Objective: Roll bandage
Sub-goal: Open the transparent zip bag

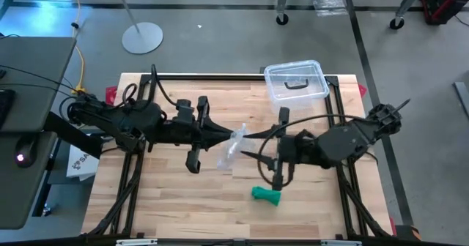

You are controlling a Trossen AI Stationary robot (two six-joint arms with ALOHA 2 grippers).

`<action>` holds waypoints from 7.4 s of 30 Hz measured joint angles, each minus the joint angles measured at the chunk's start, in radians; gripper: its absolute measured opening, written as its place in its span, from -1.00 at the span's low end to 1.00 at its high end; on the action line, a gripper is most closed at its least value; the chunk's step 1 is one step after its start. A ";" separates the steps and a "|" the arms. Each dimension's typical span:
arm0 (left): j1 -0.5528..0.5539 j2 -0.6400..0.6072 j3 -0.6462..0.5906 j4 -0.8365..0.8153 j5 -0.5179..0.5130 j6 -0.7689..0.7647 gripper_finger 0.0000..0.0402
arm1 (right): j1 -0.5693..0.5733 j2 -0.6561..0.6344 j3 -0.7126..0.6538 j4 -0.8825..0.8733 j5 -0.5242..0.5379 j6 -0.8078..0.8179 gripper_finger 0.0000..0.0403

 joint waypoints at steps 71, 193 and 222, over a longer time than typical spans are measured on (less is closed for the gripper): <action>-0.210 -0.059 0.001 -0.199 -0.213 -0.045 -1.00 | 0.016 -0.041 0.000 -0.098 0.184 0.214 -1.00; -0.143 -0.042 0.000 -0.617 -0.501 -0.408 -0.72 | -0.011 -0.242 0.002 -0.339 -0.012 0.445 -1.00; -0.021 0.062 0.000 0.225 -0.275 0.234 -0.06 | -0.046 -0.237 0.000 -0.337 -0.116 0.465 -1.00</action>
